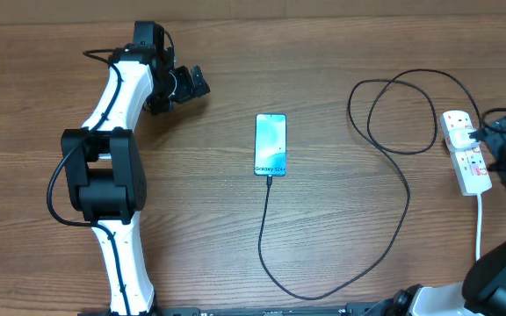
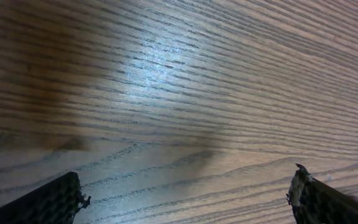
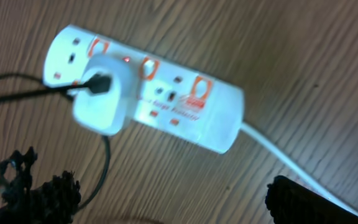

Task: Plug charger to phone and switch on socket
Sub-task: 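Lift the right gripper off the power strip and pull back left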

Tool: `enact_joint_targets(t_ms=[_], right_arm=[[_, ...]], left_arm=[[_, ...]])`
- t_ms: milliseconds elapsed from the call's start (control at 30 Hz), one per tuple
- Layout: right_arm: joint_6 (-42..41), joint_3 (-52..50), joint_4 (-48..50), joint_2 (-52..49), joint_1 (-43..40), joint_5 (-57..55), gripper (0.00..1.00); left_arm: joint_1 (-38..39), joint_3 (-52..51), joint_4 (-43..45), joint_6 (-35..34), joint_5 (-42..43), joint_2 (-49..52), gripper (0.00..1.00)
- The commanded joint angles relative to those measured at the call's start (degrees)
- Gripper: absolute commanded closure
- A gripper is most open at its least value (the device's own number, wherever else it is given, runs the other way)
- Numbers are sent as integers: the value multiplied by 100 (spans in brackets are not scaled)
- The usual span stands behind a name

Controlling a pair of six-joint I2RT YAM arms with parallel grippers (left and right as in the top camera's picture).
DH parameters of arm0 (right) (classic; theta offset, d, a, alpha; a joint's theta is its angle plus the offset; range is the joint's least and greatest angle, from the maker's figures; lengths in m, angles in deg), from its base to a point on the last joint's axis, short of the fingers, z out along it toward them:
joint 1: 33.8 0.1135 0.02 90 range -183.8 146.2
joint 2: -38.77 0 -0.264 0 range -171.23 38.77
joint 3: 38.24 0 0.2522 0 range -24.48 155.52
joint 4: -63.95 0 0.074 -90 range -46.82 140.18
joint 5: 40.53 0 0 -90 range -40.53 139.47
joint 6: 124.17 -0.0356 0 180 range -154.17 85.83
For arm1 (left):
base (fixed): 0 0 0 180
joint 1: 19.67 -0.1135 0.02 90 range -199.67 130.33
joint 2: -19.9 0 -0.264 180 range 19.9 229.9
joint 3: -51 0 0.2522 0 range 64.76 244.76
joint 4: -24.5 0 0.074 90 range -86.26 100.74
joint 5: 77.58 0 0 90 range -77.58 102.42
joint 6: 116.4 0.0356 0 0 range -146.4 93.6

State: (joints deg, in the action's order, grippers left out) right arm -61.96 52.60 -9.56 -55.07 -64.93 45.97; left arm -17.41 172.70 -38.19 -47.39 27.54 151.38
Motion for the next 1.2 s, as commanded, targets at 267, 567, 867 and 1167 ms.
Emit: enact_joint_targets(t_ms=[267, 567, 867, 1167], right_arm=[[-247, -81, -87, 216, 1322, -636, 3], [-286, -1152, 708, 533, 2291, -680, 2], [116, -1722, 1281, 533, 3198, -682, 0], [918, -1722, 1462, 527, 3659, -544, 0]], left_arm=[[48, 15, -9, 24, -57, -144, 0], [48, 15, -11, 24, -57, -144, 0], [48, 15, -11, 24, -57, -144, 0], [48, 15, -11, 24, -57, -144, 1]])
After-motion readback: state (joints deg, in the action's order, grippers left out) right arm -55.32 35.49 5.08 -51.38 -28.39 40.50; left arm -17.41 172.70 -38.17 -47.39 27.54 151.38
